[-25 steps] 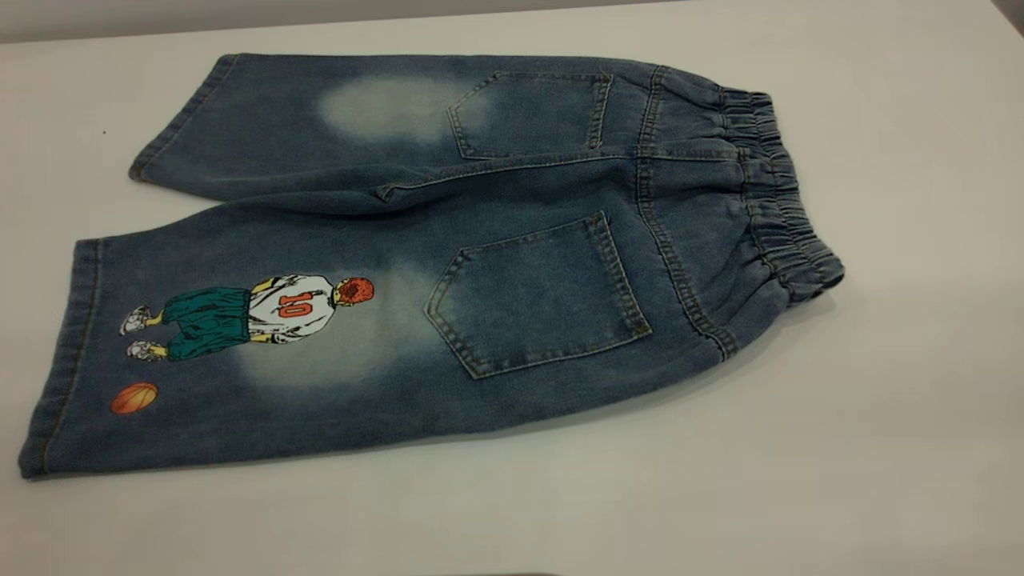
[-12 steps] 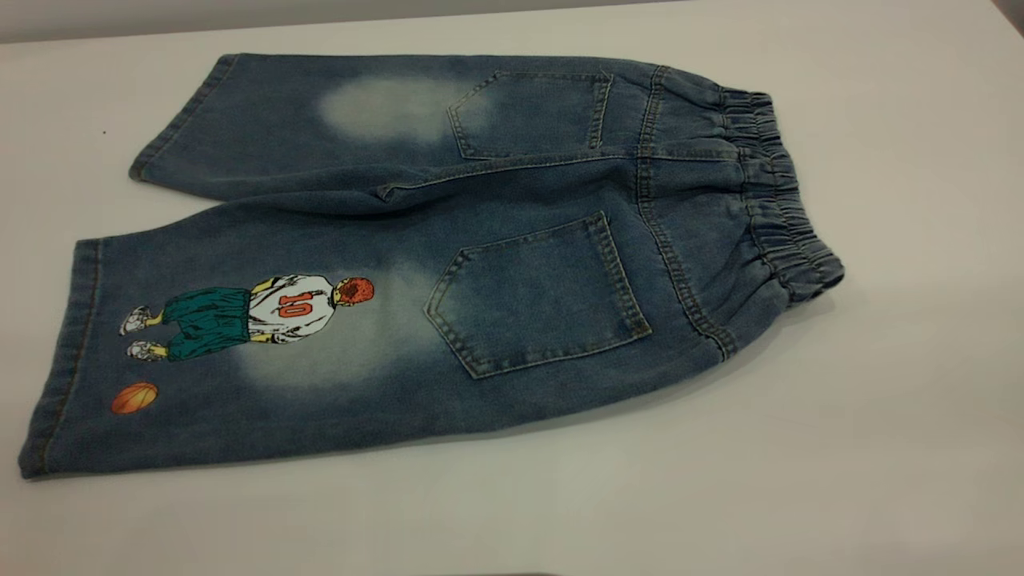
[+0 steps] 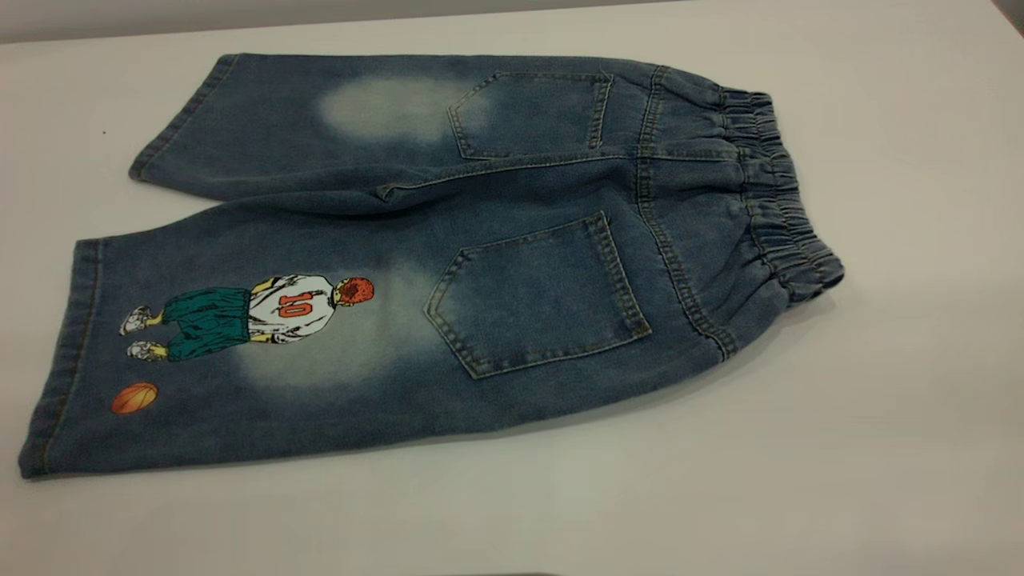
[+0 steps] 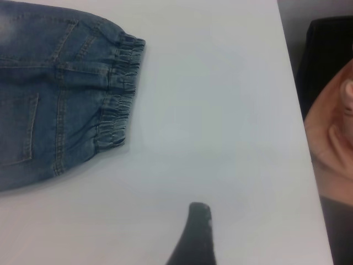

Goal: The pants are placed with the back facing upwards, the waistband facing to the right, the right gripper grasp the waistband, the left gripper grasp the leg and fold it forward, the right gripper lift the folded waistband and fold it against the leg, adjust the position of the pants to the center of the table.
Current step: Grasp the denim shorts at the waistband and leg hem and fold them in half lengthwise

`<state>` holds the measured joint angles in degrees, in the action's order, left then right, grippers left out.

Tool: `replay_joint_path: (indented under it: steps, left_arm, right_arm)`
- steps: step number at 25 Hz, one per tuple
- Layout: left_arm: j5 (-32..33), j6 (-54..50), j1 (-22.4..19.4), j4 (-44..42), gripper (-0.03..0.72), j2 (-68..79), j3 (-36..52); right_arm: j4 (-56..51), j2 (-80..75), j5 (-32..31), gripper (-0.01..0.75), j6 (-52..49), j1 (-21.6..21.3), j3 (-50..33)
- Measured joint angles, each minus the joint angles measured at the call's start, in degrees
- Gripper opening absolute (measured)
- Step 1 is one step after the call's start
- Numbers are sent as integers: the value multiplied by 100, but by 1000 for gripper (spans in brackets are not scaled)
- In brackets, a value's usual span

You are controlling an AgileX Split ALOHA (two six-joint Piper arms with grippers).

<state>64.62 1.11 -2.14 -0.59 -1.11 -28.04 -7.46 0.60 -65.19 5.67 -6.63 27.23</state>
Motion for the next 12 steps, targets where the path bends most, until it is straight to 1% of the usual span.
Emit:
replay_joint_path:
  steps: [9,12]
  left_arm:
    - [0,-13,0,0,496,0,0]
    - [0,-149,0,0,496,177,-23]
  right_arm:
    - [-35,0,0,586,-14,0,0]
    - [-288,-185,18,586,-299,0,33]
